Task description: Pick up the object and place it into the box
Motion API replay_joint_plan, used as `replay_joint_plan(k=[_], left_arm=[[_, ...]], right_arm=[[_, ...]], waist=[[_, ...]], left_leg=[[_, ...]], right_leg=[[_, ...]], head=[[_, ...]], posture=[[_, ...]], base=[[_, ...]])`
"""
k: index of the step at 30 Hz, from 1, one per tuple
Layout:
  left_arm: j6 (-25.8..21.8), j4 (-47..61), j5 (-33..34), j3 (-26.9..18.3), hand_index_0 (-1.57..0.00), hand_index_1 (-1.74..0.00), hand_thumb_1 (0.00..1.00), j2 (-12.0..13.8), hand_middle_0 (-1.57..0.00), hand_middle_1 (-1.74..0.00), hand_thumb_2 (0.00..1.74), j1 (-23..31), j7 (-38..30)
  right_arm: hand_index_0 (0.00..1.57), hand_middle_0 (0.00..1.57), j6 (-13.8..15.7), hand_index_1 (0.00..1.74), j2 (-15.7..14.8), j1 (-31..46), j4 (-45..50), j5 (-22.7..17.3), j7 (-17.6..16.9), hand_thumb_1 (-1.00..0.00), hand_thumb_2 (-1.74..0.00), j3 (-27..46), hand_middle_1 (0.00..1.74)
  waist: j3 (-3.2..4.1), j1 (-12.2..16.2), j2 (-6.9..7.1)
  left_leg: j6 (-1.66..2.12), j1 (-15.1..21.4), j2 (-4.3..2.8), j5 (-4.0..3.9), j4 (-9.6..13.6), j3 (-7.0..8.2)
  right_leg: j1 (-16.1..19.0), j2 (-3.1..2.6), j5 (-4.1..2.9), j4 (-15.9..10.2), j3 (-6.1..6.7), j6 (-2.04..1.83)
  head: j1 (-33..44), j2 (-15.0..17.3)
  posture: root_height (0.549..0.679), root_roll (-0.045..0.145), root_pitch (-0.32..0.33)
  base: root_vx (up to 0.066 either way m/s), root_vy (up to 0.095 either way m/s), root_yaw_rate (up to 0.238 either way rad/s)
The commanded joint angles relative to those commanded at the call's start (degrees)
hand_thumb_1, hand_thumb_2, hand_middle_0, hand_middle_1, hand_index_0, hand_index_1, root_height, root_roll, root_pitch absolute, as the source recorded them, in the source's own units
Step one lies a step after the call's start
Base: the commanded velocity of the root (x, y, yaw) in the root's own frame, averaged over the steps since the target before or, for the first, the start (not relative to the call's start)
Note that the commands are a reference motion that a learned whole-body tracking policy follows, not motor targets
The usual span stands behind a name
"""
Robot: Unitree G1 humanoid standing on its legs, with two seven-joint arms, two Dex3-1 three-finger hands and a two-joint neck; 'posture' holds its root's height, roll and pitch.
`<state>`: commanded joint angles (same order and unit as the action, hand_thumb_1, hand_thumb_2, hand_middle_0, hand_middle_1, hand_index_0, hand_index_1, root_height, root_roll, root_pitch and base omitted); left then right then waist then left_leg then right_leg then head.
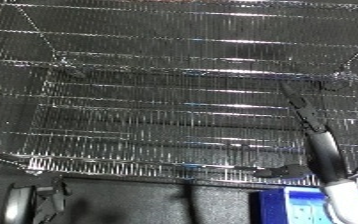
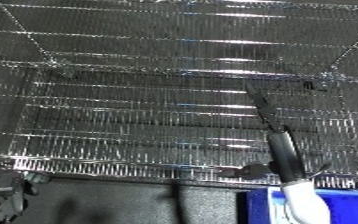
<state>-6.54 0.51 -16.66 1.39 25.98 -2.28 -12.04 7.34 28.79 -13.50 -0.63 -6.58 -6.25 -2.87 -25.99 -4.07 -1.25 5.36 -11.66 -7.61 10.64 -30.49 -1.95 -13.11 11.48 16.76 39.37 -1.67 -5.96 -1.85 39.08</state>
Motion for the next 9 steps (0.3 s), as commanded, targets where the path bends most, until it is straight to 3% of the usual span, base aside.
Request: replay_joint_plan(k=[9], left_arm=[[0.1, 0.5, 1.9, 0.2, -1.57, -1.74, 1.0, 1.4, -1.57, -1.74, 1.74, -1.4, 0.8]], right_arm=[[0.0, 0.0, -0.2, 0.0, 1.6, 0.3, 0.6, 3.3, -0.2, 0.0, 0.0, 0.7, 0.0]], waist=[[-0.07, 0.6, -0.41]], left_leg=[[-0.04, -0.1, 0.12, 0.23, 0.0, 0.36]], right_leg=[[-0.7, 0.19, 0.01, 0.0, 0.54, -0.26]], head=[[-0.5, 0.6]], posture=[[0.646, 0.048, -0.094]], base=[[0.005, 0.028, -0.021]])
